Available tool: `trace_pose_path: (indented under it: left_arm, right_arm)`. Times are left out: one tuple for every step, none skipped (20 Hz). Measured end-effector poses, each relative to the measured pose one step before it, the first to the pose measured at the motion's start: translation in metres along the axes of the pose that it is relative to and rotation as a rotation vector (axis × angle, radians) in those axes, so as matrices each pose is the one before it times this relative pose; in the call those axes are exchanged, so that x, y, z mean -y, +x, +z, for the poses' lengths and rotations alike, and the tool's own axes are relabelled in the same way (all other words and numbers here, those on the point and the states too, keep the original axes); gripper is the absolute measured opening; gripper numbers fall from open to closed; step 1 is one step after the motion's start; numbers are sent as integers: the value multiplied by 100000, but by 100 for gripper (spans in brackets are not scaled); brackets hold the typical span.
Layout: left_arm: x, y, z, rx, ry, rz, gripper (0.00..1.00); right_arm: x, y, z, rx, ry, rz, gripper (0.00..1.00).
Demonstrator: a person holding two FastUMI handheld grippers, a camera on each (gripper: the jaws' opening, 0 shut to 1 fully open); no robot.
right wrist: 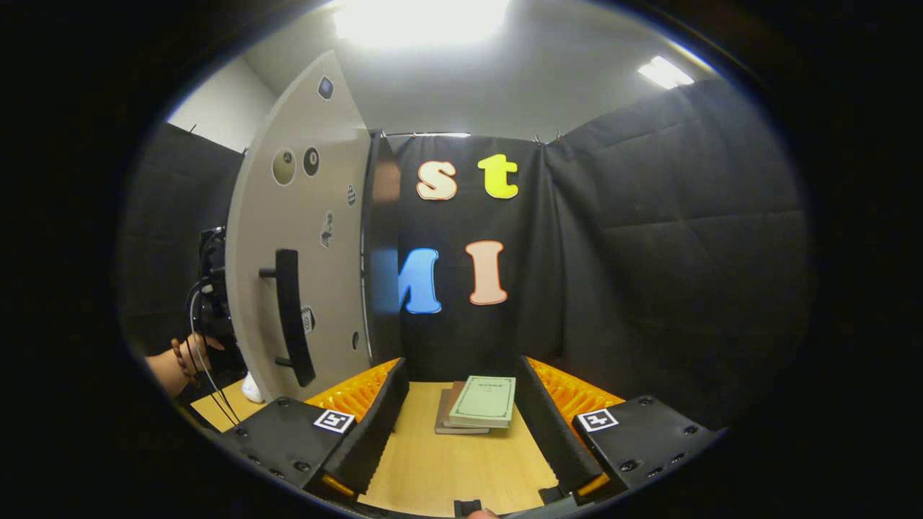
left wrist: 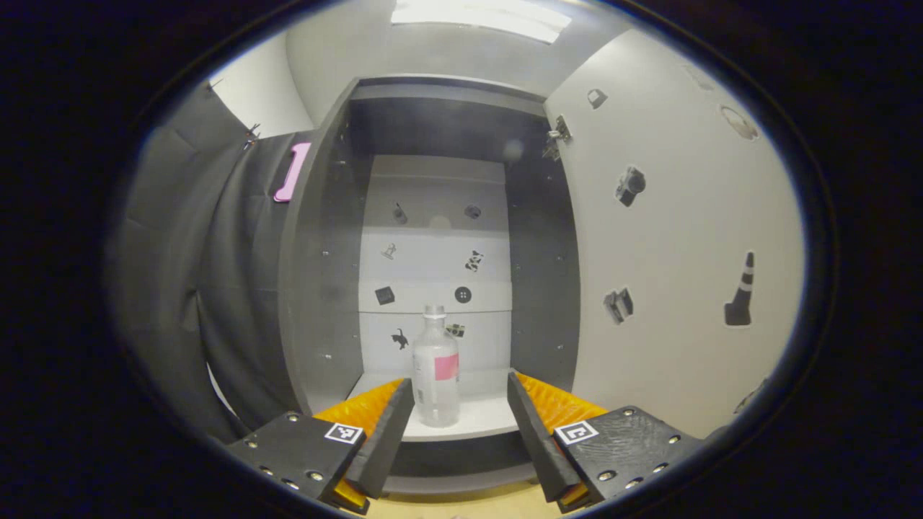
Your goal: Open the cabinet door with the right hand, grasp the bottle in the cabinet with the left hand and place it on the coaster, then close the cabinet door with the right hand.
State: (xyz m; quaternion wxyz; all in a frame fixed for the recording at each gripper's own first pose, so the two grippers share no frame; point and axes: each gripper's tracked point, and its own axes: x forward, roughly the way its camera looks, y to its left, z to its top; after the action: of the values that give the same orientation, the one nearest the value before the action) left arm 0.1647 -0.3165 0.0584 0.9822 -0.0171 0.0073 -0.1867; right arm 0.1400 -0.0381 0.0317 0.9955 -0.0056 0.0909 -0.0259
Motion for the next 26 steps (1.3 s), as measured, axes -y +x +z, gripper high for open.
trace_pose_path:
  left_arm:
    - [-156, 1496, -579, -349, 543, 332, 79]
    - [-130, 1422, -708, -833, 81, 256, 79]
    - [-239, 1134, -860, -1005, 71, 359, 81]
    - [-25, 1137, -506, -744, 89, -14, 81]
    - [40, 1017, -506, -749, 363, -113, 79]
    - [-44, 777, -254, -824, 1110, 15, 81]
    - [-393, 755, -591, -960, 1164, 1198, 79]
    - [-275, 785, -461, -1048, 345, 934, 81]
    - [-96, 835, -602, -1306, -776, 591, 83]
    - [-84, 587, -348, -1368, -1672, 717, 79]
    - [-328, 901, -326, -553, -2573, 405, 80]
    - [-37, 799, -189, -744, -2634, -42, 80]
    - [-196, 696, -59, -2, -1514, 71, 80]
    - [-189, 576, 389, 830, -151, 512, 81]
    - [-372, 310, 533, 951, 352, 1537, 81]
    - [-158, 323, 263, 393, 30, 943, 79]
    - [50, 337, 61, 4, -841, 96, 79]
    - [20, 202, -38, -475, -1113, -73, 79]
    - [-97, 399, -190, -541, -552, -203, 79]
    - [-71, 51, -1, -285, 346, 28, 79]
    - [67, -18, 29, 112, 543, 198, 79]
    - [141, 200, -5, -513, 948, -171, 81]
    - [121, -90, 84, -615, 809, -451, 79]
    - [332, -267, 30, -602, 921, -613, 77]
    - [102, 119, -42, -252, 258, -228, 77]
    - [127, -314, 318, 691, -664, -495, 72]
  right_arm:
    - [508, -149, -368, -1901, -1273, -1654, 96]
    - [415, -163, -409, -1761, -921, -911, 92]
    - [149, -91, -318, -1548, -676, -139, 96]
    - [144, -46, -336, -1359, -642, -228, 96]
    - [223, -51, -114, -983, -668, -599, 96]
    - [250, 129, -236, -565, -435, -638, 96]
    - [113, 65, 76, -246, 389, -787, 96]
    - [47, 69, 8, -36, 965, -454, 96]
    - [44, 43, 185, 288, 1089, -429, 92]
    - [205, 138, 55, 308, 838, -828, 92]
    - [304, 10, 165, 225, 564, -918, 92]
    - [420, 325, 47, -81, 398, -727, 96]
    - [153, 109, 41, -271, 240, -263, 96]
    - [-28, 215, -8, -391, 189, -175, 96]
    - [-154, 267, -6, -477, 12, 302, 92]
    - [-186, 411, -46, -437, -149, 740, 92]
    - [-278, 353, 52, -190, -568, 1123, 92]
    - [-321, 333, -4, -192, -1006, 997, 92]
    - [-255, 253, 55, -41, -1239, 751, 92]
    - [-265, 128, -4, -159, -1100, 853, 92]
    - [-253, 192, 25, 11, -512, 939, 92]
    - [-246, 340, 86, 317, 73, 938, 96]
    - [-89, 275, 182, 346, 570, 856, 92]
    - [-102, 255, 109, 294, 669, 526, 96]
    - [28, 206, 33, 199, 513, 187, 96]
    - [29, 280, 18, 115, 268, 74, 92]
